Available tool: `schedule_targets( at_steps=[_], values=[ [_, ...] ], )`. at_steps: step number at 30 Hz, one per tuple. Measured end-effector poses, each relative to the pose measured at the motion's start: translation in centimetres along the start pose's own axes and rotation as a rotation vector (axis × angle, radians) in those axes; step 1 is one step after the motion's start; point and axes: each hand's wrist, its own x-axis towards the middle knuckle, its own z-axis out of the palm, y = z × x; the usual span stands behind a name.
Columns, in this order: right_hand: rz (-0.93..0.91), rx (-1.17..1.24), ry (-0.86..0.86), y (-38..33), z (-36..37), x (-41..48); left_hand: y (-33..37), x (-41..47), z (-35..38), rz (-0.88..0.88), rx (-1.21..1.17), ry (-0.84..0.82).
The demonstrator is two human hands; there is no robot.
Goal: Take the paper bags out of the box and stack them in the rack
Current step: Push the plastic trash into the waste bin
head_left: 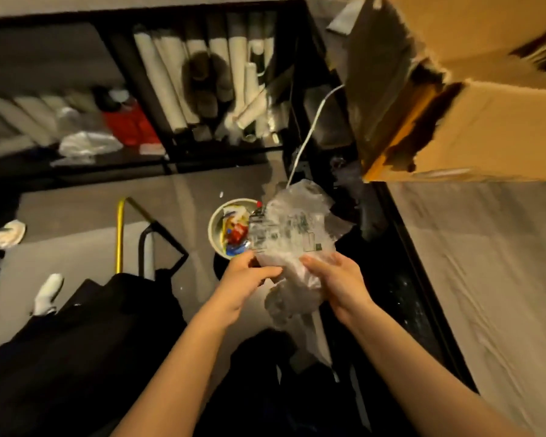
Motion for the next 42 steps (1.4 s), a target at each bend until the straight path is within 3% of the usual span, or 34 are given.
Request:
schedule_targets(
  at_steps=[5,9,18,23,26,34,37,42],
  values=[
    [0.044,-0.326,0.11,4.0,4.3,4.6,-2.4,4.2,-7.0,-0.065,0.018,0.356],
    [0.119,-0.477,0.11,7.1,6.0,9.5,-3.8,6.6,-10.1,-0.046,0.005,0.458],
    [-0.001,-0.731,-0.088,14.5,11.9,25.7,-8.8,14.0,-11.7,0.039,0.129,0.312],
    [-0.185,-0.696,-0.046,14.9,17.0,32.2,-12.5,17.6,-11.4,0.053,0.114,0.268],
    [-0.191,-0.588,-0.053,17.6,17.9,34.9,-15.4,20.2,-11.3,0.042,0.139,0.28],
    [-0.218,-0.302,0.028,25.6,11.1,35.6,-20.3,24.5,-9.8,-0.03,0.224,0.183],
    [-0.095,-0.264,0.015,28.4,7.3,36.4,-22.0,26.7,-8.7,-0.034,0.257,0.146],
    [0.066,-0.271,0.139,34.5,1.0,39.5,-26.2,32.3,-5.3,-0.056,0.335,0.052]
  ],
)
